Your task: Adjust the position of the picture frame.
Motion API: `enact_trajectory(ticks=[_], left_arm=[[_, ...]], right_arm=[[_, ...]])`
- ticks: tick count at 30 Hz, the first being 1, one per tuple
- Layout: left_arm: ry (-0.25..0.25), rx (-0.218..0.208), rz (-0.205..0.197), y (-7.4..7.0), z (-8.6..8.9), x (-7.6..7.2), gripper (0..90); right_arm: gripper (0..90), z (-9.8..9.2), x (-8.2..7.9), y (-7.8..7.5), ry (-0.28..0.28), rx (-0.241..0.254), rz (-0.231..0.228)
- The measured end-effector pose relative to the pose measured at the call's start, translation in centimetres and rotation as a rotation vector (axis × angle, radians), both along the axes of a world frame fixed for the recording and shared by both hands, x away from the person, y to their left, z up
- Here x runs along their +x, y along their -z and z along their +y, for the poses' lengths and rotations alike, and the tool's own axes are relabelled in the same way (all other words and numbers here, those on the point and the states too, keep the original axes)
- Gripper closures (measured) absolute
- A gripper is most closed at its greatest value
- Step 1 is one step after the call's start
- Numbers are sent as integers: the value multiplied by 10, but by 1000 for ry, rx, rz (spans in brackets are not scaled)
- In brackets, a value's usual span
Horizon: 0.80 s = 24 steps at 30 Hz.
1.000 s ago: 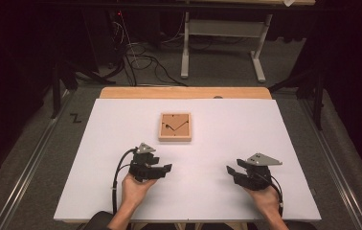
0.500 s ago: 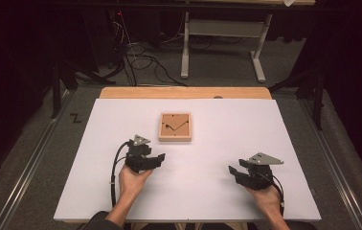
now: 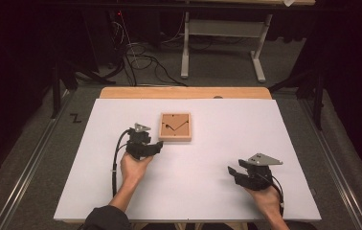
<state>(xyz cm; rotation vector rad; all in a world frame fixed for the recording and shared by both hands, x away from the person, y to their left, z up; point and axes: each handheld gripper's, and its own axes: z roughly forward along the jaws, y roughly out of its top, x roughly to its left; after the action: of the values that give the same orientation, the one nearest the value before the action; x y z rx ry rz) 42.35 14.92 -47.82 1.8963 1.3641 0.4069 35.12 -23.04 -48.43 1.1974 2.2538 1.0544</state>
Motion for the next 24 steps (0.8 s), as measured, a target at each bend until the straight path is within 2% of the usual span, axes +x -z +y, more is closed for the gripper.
enact_trajectory(ticks=[4,6,9,11,12,17,20,22,24], left_arm=[[-9,29,3,1,-2,10,482],[-14,16,1,2,-3,14,489],[-33,23,41,4,-6,25,484],[-34,18,46,4,-7,27,481],[-41,-2,48,5,-7,31,474],[-53,8,60,5,-10,42,474],[-68,-20,63,5,-11,47,492],[-75,-7,72,6,-12,50,515],[-93,7,56,7,-14,51,535]], right_arm=[[473,0,0,0,-10,2,-7],[470,1,0,0,-15,-1,-3],[467,2,0,0,-20,-4,-2],[466,3,0,1,-24,-3,5],[466,5,0,1,-44,-4,7],[466,8,-1,1,-65,-8,4],[465,7,-1,1,-71,-5,2],[465,7,-1,1,-71,-1,7],[466,7,-1,1,-74,0,4]])
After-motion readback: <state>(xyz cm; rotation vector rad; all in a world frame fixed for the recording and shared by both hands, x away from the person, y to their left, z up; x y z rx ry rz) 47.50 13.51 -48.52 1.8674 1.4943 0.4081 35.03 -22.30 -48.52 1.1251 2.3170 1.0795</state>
